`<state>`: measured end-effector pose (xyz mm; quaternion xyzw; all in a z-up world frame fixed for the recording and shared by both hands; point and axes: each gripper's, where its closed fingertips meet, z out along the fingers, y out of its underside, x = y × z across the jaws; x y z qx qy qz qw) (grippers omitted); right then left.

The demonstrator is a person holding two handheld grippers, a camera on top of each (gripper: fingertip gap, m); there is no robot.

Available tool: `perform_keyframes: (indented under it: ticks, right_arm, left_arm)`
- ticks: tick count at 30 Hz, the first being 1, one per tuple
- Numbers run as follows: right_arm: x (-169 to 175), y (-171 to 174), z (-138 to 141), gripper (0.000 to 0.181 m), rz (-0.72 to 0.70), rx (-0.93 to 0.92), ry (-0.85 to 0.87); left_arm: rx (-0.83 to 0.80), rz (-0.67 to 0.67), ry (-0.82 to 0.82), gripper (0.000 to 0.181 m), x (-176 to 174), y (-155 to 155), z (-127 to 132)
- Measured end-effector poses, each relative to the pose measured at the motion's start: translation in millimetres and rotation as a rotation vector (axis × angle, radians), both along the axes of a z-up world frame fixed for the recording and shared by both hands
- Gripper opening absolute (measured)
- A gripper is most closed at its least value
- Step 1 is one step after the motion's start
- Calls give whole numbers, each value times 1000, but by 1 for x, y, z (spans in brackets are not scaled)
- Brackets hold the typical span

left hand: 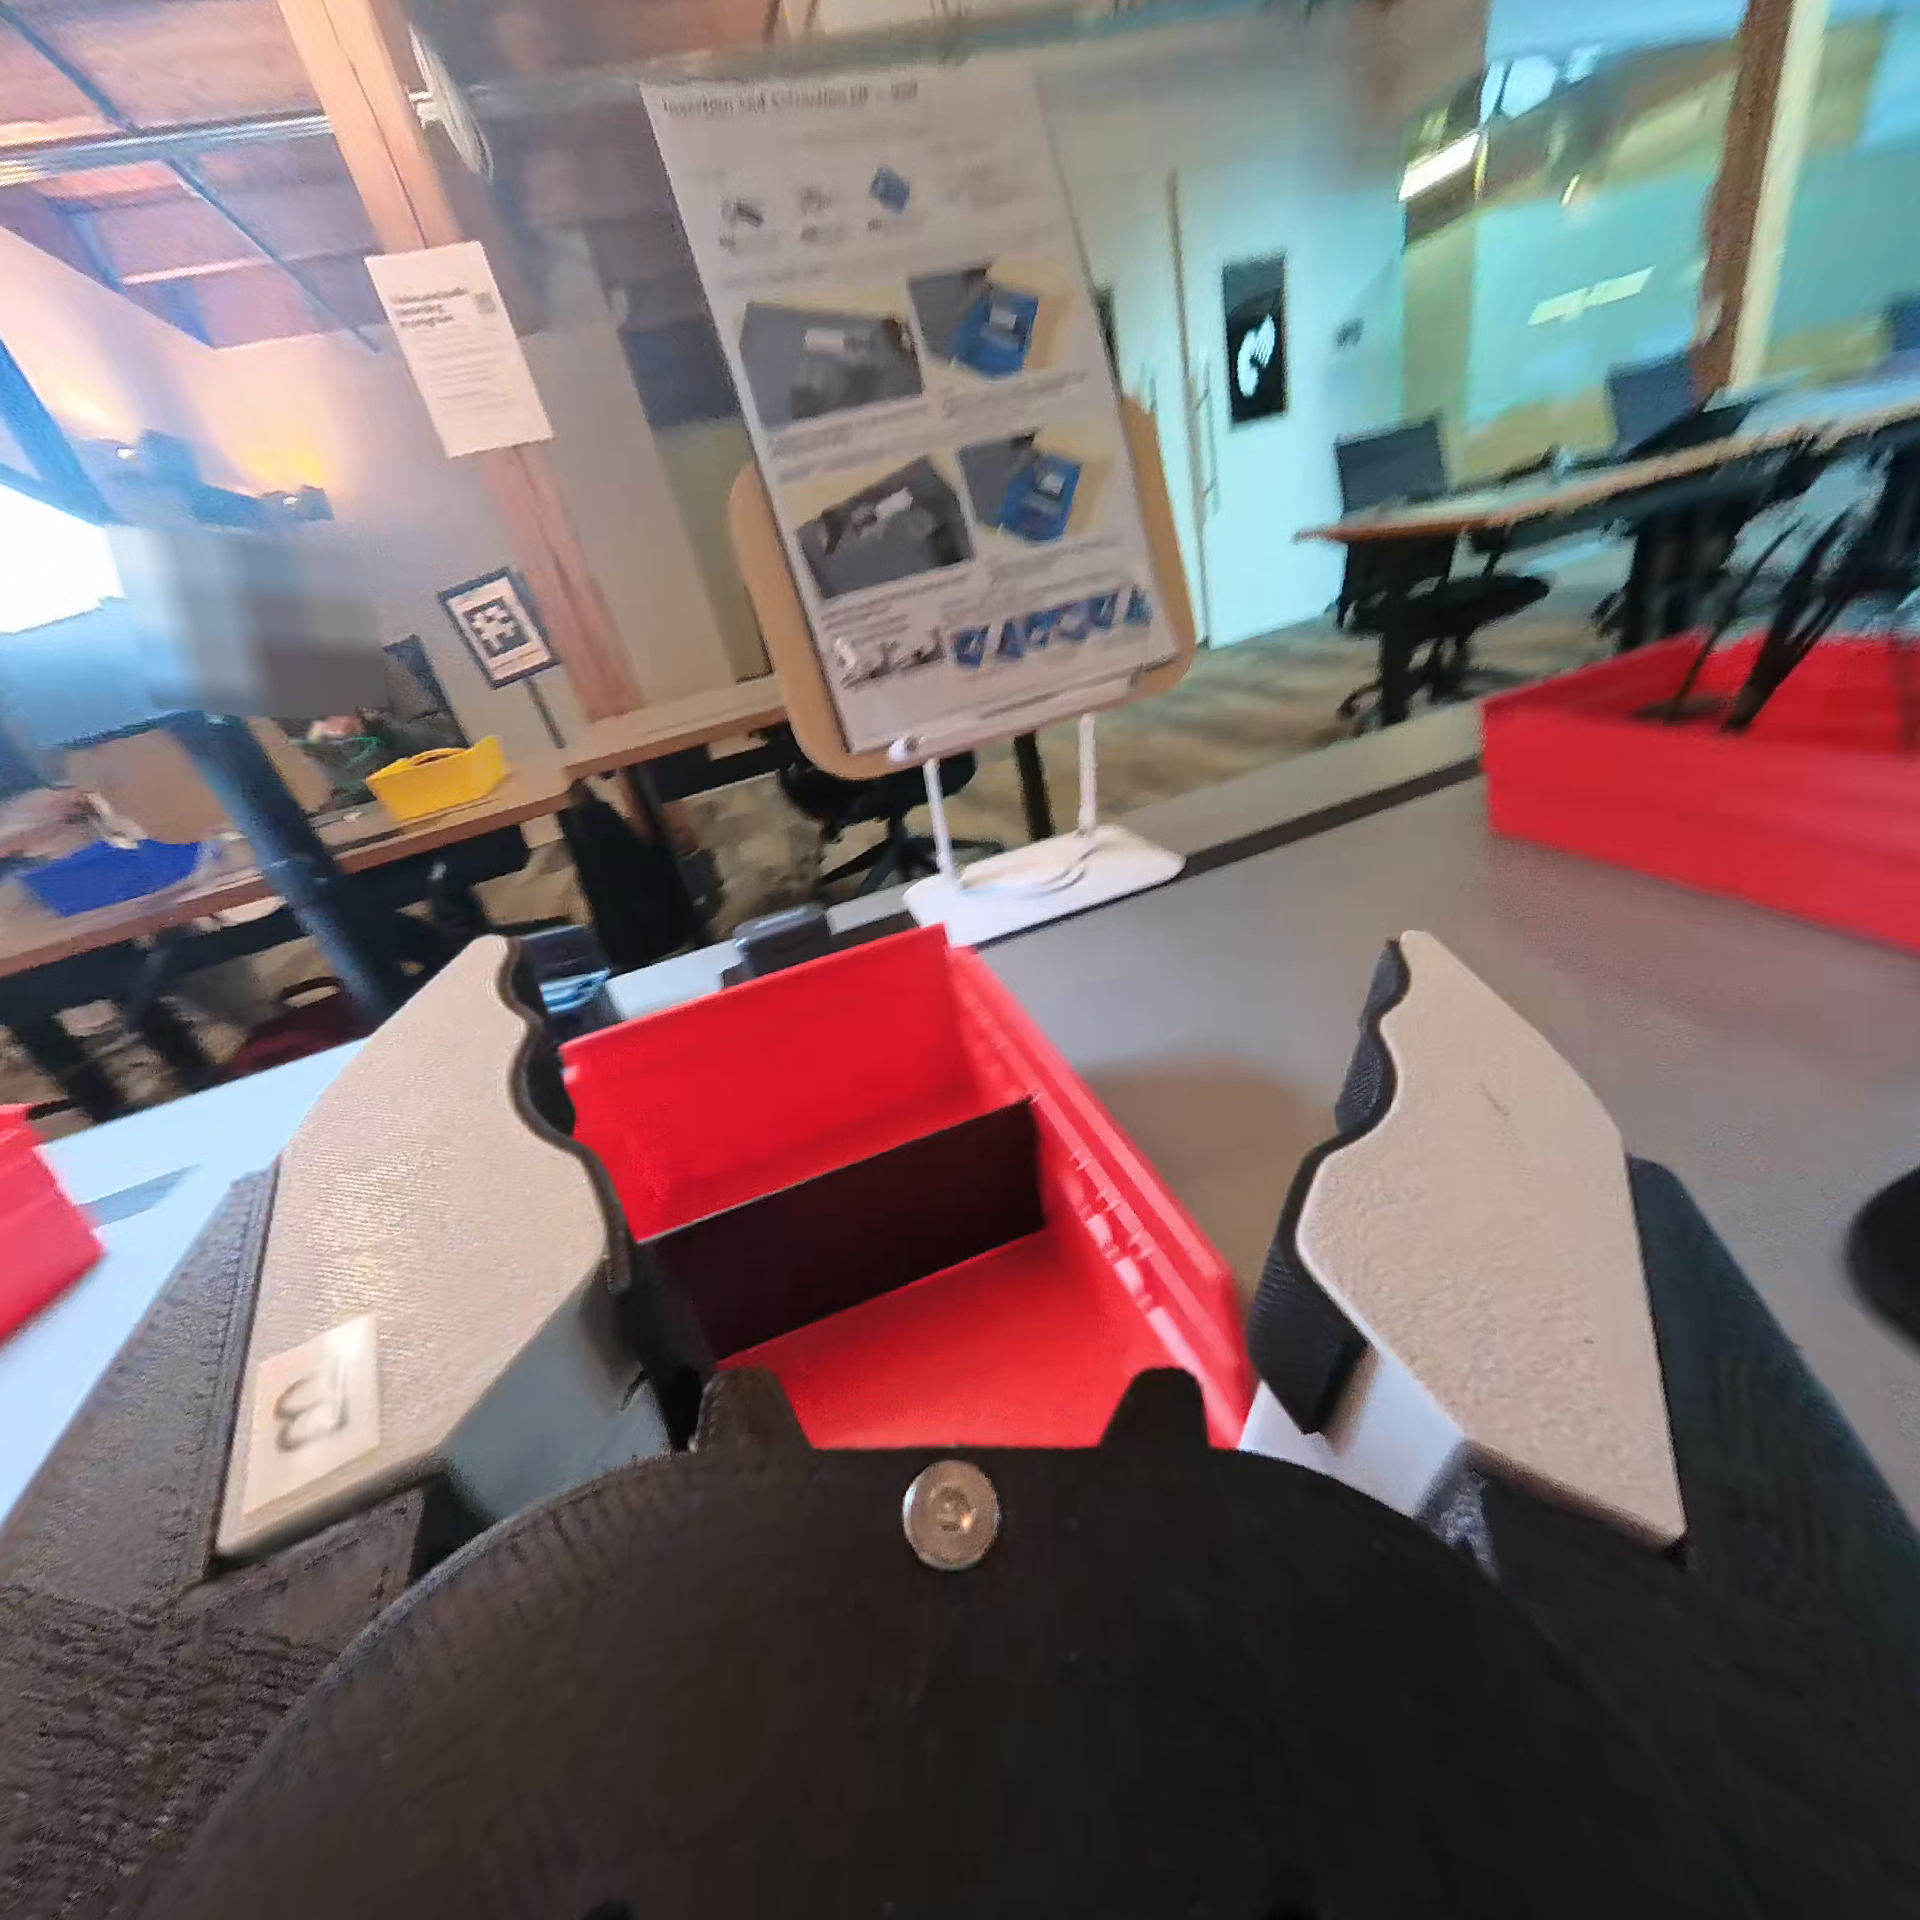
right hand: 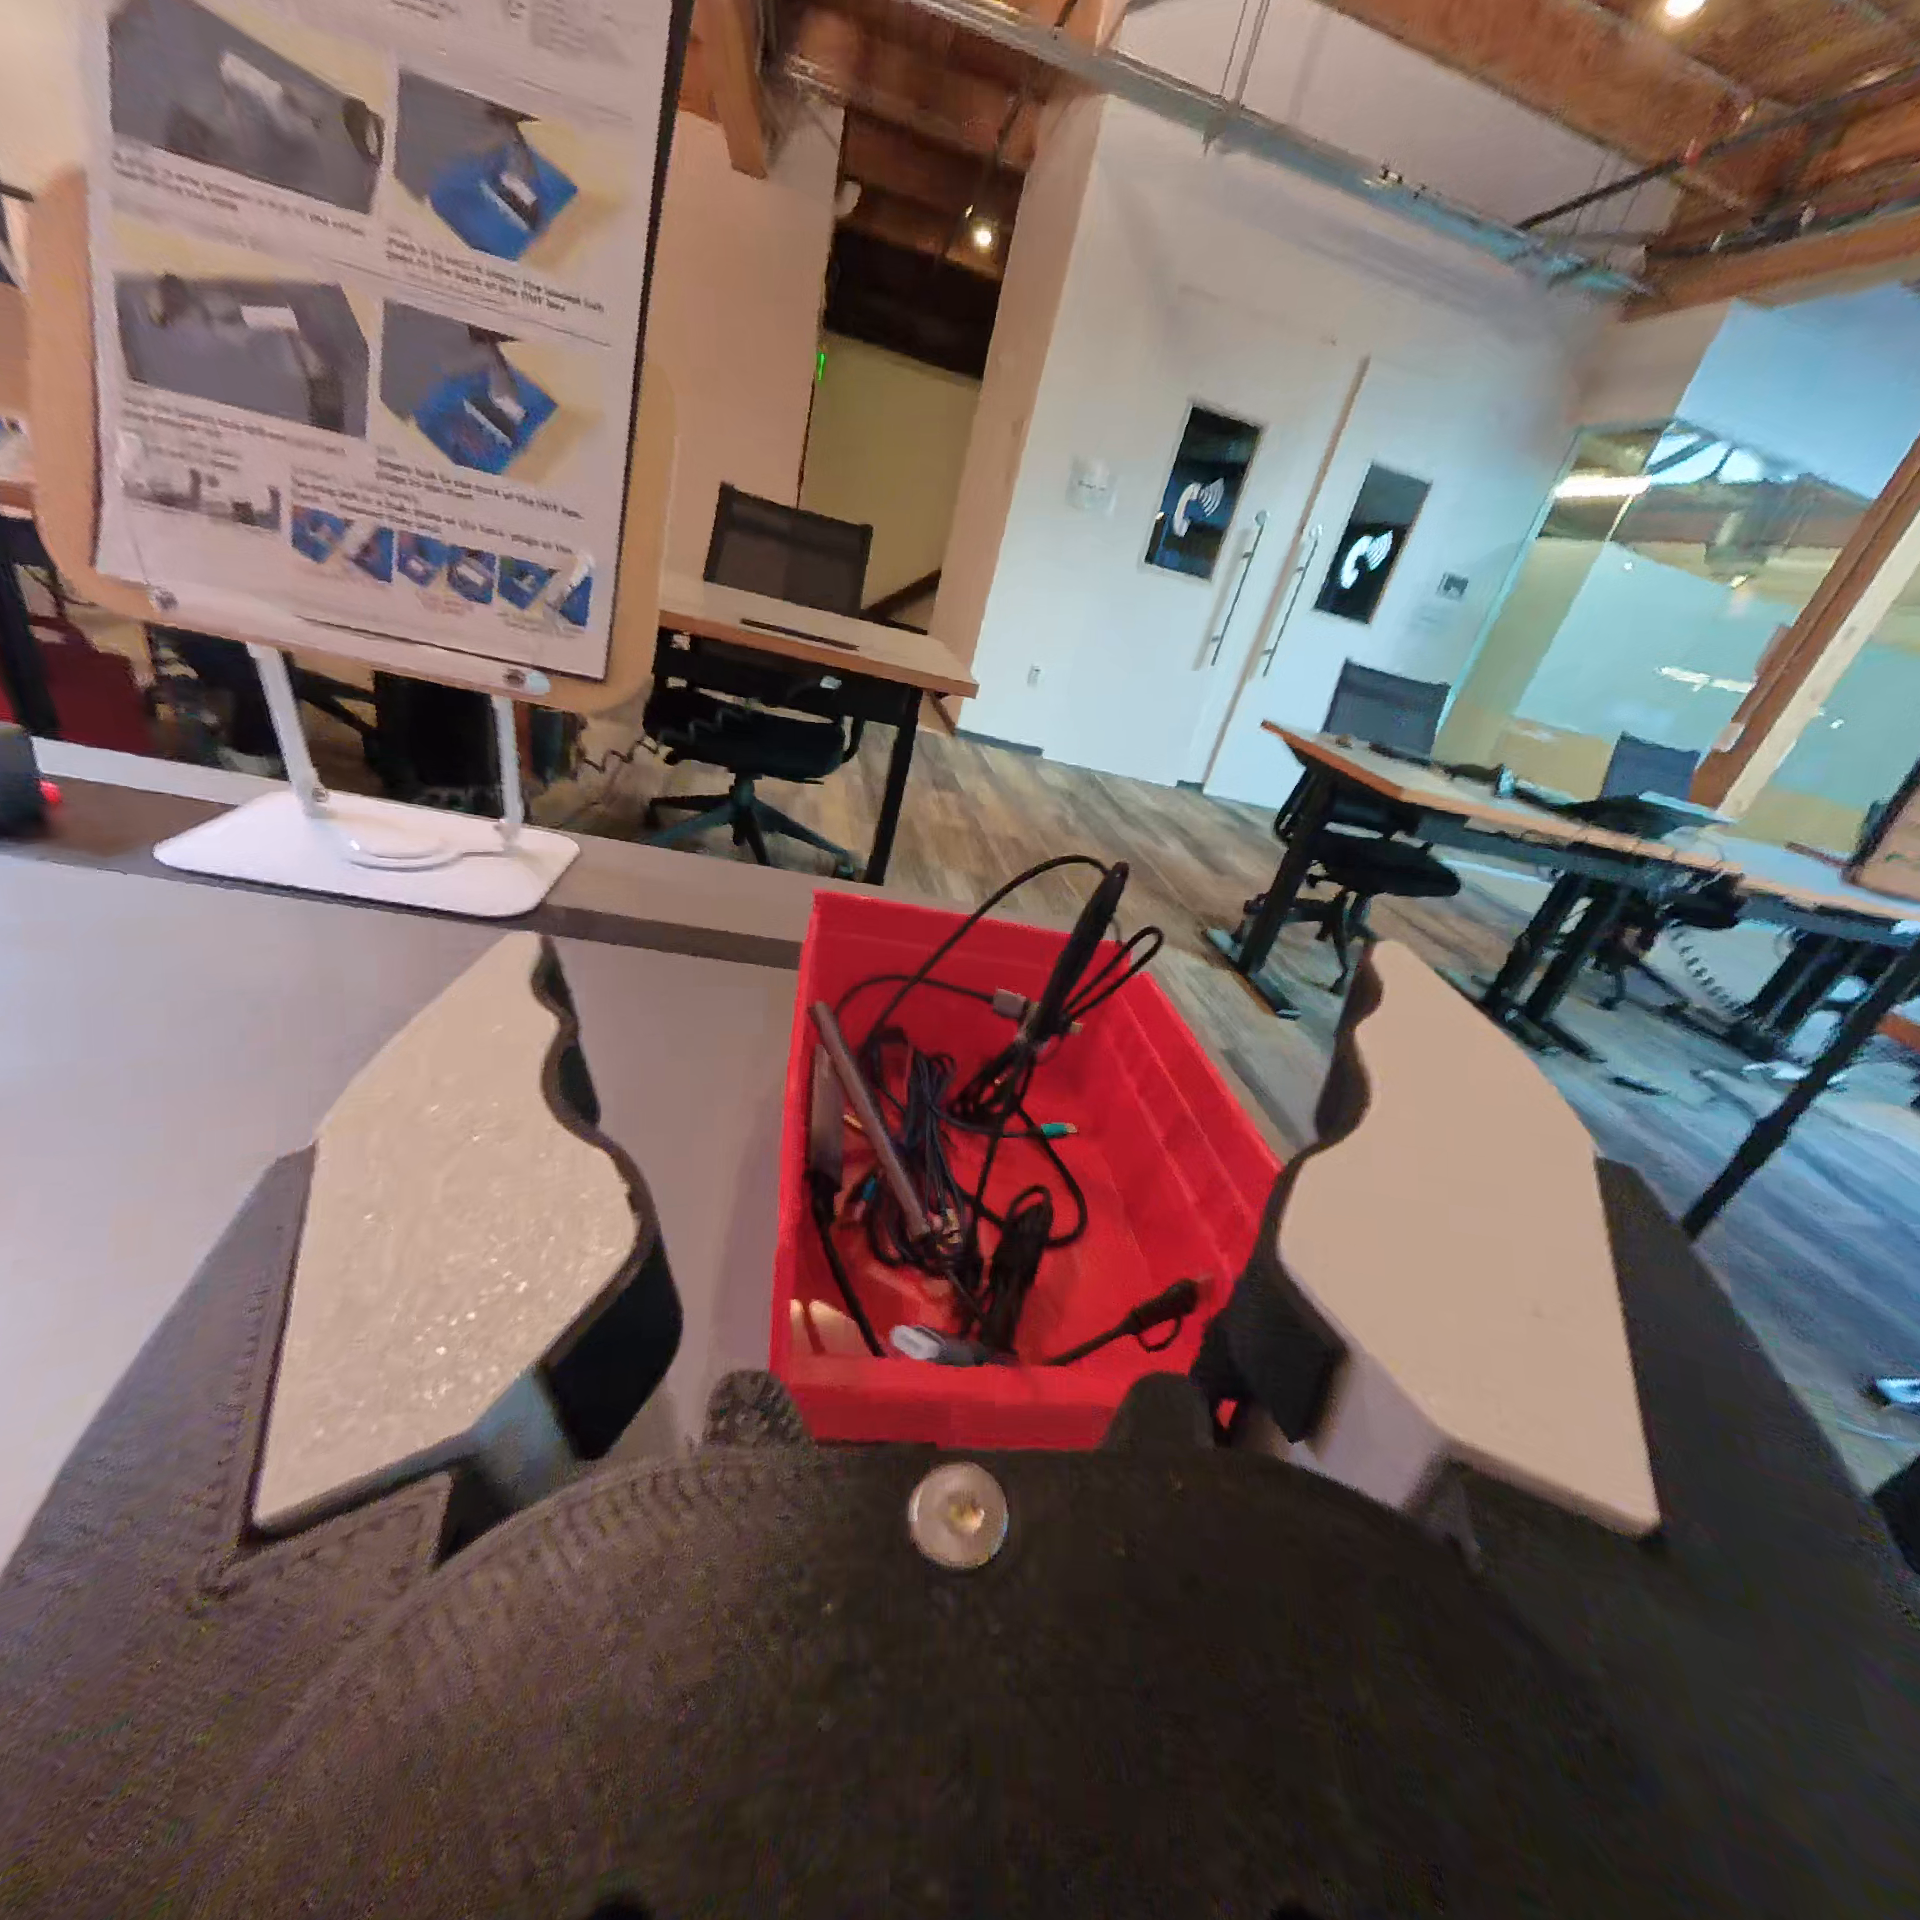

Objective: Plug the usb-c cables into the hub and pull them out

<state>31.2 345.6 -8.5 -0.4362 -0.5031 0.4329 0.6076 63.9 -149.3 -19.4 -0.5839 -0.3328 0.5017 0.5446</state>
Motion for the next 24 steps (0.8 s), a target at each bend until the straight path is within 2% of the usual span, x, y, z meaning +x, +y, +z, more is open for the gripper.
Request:
perform_keyframes:
  ticks: [4,8,9,10,11,13,14,15,18,19,21,22,24]
  right_arm:
    - [4,1,4,129,-24,58,12]
    - [3,-6,3,126,-1,75,0]
    - [3,-7,1,122,4,80,-8]
    - [3,-7,0,113,6,81,-15]
    - [3,-7,-2,99,7,76,-30]
    - [5,-8,-10,42,24,56,-91]
    - [6,-10,-13,16,41,49,-107]
    - [8,-11,-14,0,57,47,-116]
    - [7,-14,-22,0,84,31,-175]
    - [7,-15,-24,0,91,32,-185]
    - [6,-15,-23,2,94,41,-161]
    - [5,-16,-20,19,96,55,-129]
    - [3,-16,-13,48,77,108,-56]
  left_arm:
    - [-164,150,-57,138,-11,-31,-21]
    - [-170,176,-70,131,-12,-41,-24]
    - [-170,176,-63,120,-11,-42,-23]
    - [-171,171,-48,97,-8,-42,-21]
    - [-161,163,-24,77,-6,-42,-17]
    - [-120,165,4,18,-2,-46,-10]
    - [-92,172,9,13,-2,-49,-8]
    - [-74,180,8,10,-2,-52,-7]
    - [-42,193,-23,15,-3,-61,-12]
    - [-39,189,-32,28,-3,-62,-13]
    - [-35,196,-41,72,-4,-64,-15]
    - [-35,207,-42,90,-5,-65,-16]
    - [-31,228,-40,104,-7,-68,-15]
